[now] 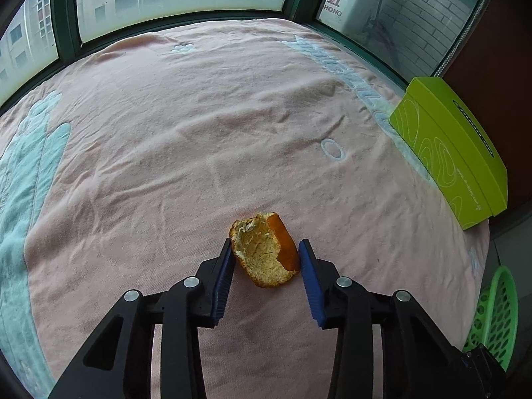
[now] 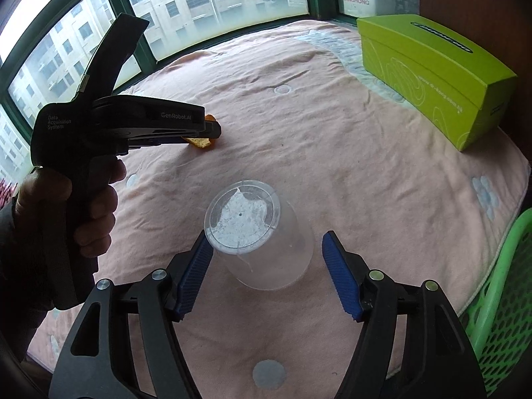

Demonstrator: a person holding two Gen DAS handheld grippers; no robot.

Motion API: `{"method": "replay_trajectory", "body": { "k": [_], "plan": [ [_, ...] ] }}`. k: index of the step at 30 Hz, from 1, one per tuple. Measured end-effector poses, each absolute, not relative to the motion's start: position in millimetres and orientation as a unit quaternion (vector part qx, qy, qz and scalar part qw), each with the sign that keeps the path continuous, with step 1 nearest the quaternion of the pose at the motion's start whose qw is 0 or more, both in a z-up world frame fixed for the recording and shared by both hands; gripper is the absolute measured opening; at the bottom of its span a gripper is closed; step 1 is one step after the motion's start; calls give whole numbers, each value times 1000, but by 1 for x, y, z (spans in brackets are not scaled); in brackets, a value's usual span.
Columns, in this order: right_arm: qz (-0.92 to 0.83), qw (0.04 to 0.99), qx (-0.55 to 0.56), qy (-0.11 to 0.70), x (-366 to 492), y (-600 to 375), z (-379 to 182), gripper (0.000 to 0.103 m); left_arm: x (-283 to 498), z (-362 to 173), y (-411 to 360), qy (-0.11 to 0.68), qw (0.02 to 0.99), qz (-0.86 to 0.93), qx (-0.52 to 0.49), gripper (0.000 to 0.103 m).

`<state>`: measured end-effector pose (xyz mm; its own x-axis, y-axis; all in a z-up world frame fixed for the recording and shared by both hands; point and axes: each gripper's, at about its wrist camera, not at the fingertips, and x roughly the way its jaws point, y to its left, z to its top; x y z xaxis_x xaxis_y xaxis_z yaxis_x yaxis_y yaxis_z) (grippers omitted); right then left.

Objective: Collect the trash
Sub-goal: 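Grasp the orange peel with the left tool while the right tool holds the cup, then carry the orange peel and clear cup over the green wastebasket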

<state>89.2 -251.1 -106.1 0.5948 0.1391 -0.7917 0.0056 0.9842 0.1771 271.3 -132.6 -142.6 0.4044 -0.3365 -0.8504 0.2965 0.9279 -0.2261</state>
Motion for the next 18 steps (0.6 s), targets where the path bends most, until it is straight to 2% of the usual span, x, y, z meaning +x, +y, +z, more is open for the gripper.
{"method": "replay_trajectory", "body": {
  "k": [9, 13, 18],
  "plan": [
    [36, 892, 63, 447, 89, -245, -105, 71, 268, -138, -129, 501, 842, -197, -26, 22],
    [35, 890, 65, 450, 91, -246, -106, 61, 268, -137, -127, 499, 843, -197, -27, 18],
    [36, 893, 64, 444, 89, -247, -102, 60, 263, -133, -124, 495, 846, -195, -24, 16]
  ]
}}
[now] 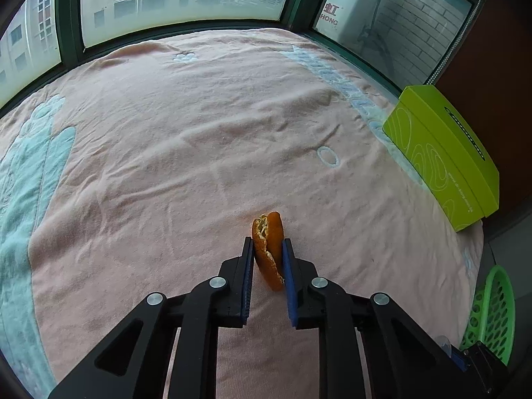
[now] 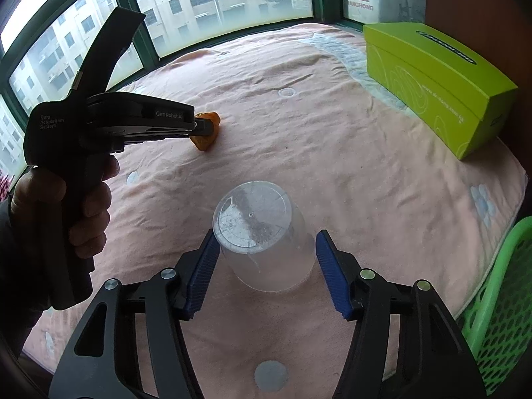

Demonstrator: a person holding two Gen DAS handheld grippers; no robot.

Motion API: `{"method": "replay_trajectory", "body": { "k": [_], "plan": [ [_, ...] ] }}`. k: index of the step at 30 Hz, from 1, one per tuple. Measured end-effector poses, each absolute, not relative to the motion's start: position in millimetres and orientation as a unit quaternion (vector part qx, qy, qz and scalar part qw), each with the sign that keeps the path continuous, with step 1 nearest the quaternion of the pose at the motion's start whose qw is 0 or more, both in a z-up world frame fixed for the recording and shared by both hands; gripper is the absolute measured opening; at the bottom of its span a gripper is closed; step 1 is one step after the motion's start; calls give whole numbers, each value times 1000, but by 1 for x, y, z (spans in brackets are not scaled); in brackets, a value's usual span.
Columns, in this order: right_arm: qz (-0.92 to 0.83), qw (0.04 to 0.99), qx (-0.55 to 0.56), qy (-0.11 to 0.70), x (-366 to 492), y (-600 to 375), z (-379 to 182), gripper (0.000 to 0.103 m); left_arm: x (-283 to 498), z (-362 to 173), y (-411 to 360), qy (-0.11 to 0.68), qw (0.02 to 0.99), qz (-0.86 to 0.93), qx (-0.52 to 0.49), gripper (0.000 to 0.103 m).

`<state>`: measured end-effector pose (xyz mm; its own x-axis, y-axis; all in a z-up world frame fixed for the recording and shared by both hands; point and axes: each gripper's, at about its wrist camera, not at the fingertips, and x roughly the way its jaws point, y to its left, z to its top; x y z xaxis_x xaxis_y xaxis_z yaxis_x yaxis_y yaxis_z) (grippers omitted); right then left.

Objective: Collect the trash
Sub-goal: 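Carry the orange peel and clear cup over the green wastebasket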

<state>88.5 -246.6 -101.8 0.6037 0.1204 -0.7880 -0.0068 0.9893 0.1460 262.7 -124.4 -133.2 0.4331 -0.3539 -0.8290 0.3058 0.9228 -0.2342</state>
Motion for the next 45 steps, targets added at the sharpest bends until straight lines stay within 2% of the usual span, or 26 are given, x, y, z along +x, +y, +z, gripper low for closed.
{"method": "replay_trajectory", "body": {
  "k": [26, 45],
  "plan": [
    [-9, 917, 79, 390, 19, -278, -39, 59, 165, -30, -107, 420, 878, -228, -16, 16],
    [-127, 909, 121, 378, -73, -364, -35, 60, 90, -11, -160, 403, 863, -304, -2, 17]
  ]
}}
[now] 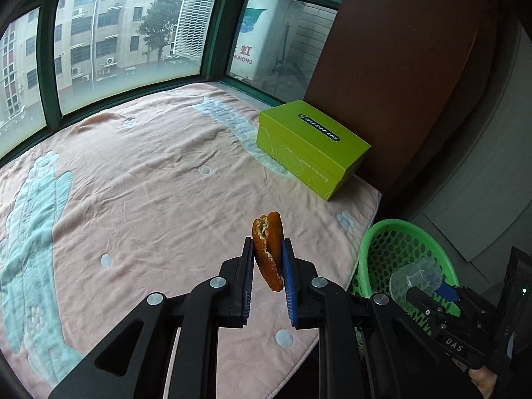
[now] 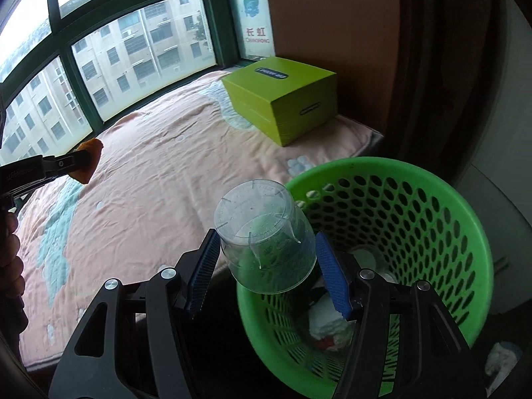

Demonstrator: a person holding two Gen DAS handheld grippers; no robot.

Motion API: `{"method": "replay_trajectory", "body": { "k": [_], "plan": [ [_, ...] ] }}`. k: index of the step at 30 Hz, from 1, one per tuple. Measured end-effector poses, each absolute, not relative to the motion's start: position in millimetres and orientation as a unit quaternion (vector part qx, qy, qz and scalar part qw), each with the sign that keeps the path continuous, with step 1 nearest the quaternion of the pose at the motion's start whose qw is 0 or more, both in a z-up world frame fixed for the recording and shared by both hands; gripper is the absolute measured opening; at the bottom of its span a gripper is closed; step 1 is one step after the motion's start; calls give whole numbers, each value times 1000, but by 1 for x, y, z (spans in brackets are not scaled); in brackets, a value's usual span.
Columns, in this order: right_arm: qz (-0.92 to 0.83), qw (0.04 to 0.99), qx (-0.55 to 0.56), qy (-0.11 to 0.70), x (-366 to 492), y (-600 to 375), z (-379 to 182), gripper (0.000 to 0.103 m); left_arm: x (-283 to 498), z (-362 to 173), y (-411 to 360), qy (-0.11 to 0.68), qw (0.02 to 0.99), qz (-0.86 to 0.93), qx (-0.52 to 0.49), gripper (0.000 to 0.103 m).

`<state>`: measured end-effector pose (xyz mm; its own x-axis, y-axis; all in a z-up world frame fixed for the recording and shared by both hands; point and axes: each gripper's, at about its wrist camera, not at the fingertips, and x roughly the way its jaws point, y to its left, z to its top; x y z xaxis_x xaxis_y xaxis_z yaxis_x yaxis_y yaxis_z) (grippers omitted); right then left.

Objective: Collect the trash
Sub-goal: 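Carry the orange peel and clear cup over the green wastebasket, then open both tools to drop the cup and orange peel into the wastebasket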

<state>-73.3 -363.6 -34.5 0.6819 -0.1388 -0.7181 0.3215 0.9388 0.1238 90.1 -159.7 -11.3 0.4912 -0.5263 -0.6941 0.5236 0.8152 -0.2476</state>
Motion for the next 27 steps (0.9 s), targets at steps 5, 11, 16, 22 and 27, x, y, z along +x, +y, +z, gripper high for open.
{"method": "replay_trajectory", "body": {
  "k": [5, 11, 16, 22, 27],
  "plan": [
    [-153, 906, 128, 374, -90, -383, -35, 60, 78, -5, -175, 388, 865, -316, 19, 18],
    [-173, 902, 136, 372, -103, -397, -37, 60, 67, -2, -191, 380, 864, -329, 39, 21],
    [-187, 898, 140, 372, -112, -408, -38, 60, 58, -2, -205, 377, 859, -343, 51, 21],
    [-200, 894, 149, 372, -122, -422, -39, 60, 50, -1, -218, 375, 853, -358, 57, 21],
    [-211, 892, 148, 371, -128, -427, -40, 60, 46, 0, -230, 375, 848, -369, 62, 22]
  ]
}}
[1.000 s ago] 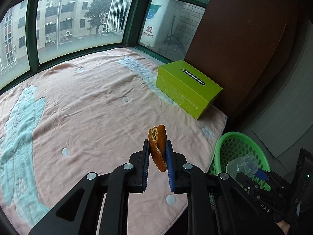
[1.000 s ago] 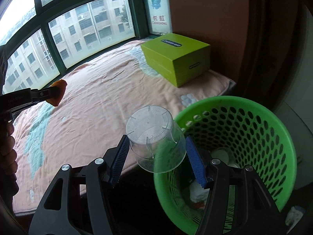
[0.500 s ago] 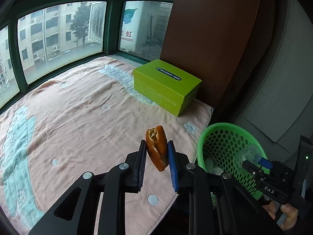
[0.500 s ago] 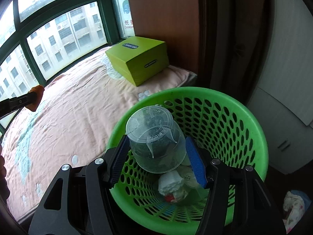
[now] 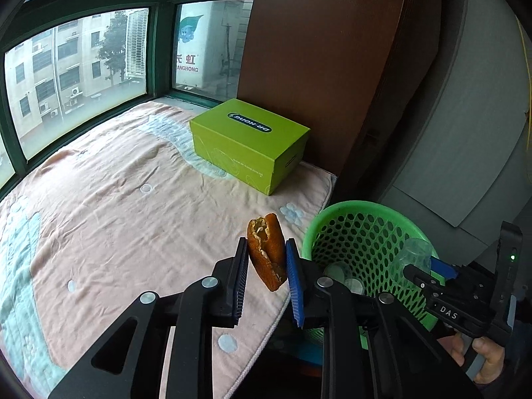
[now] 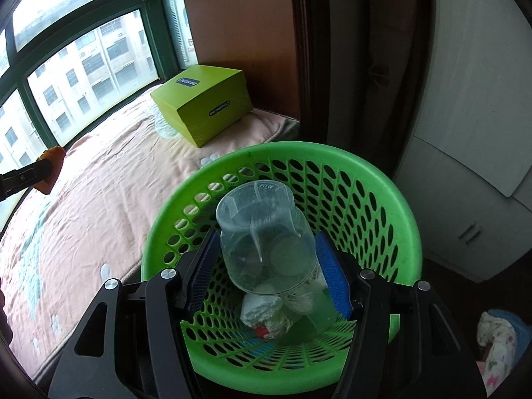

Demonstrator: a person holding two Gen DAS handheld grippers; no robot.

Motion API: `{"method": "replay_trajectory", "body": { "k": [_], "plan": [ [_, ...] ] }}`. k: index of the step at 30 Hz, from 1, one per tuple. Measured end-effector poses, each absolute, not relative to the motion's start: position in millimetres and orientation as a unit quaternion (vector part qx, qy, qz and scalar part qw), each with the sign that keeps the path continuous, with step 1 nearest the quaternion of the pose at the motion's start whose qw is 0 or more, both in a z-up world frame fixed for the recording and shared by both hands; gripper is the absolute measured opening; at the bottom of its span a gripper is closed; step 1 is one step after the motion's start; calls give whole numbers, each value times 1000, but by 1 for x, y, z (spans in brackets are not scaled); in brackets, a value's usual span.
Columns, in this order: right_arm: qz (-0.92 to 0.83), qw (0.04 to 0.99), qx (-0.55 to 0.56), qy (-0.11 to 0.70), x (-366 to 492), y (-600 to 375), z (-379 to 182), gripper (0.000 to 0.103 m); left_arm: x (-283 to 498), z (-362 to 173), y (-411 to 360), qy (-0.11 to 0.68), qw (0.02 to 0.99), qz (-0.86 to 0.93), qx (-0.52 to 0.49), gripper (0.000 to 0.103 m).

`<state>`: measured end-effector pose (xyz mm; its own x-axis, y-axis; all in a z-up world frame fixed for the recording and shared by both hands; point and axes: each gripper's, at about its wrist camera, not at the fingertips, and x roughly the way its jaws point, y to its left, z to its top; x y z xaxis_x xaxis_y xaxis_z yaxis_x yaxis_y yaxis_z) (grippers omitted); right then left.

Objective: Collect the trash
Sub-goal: 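Open both tools to drop the cup and orange peel into the wastebasket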

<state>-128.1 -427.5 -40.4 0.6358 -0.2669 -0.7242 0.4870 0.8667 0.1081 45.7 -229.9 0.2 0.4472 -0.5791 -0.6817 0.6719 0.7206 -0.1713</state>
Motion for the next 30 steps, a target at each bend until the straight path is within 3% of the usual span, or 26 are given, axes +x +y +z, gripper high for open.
{"method": "replay_trajectory", "body": {
  "k": [14, 18, 22, 30],
  "plan": [
    [-228, 890, 157, 363, -143, -436, -36, 63, 27, 0, -259, 373, 833, -400, 81, 22],
    [-232, 890, 159, 360, -148, -438, -35, 64, 20, 0, -268, 373, 829, -408, 89, 26],
    [-238, 888, 160, 359, -154, -441, -36, 65, 15, 0, -276, 370, 829, -409, 93, 42],
    [-251, 885, 171, 352, -169, -449, -37, 65, 9, -2, -302, 372, 816, -430, 101, 45]
  ]
}}
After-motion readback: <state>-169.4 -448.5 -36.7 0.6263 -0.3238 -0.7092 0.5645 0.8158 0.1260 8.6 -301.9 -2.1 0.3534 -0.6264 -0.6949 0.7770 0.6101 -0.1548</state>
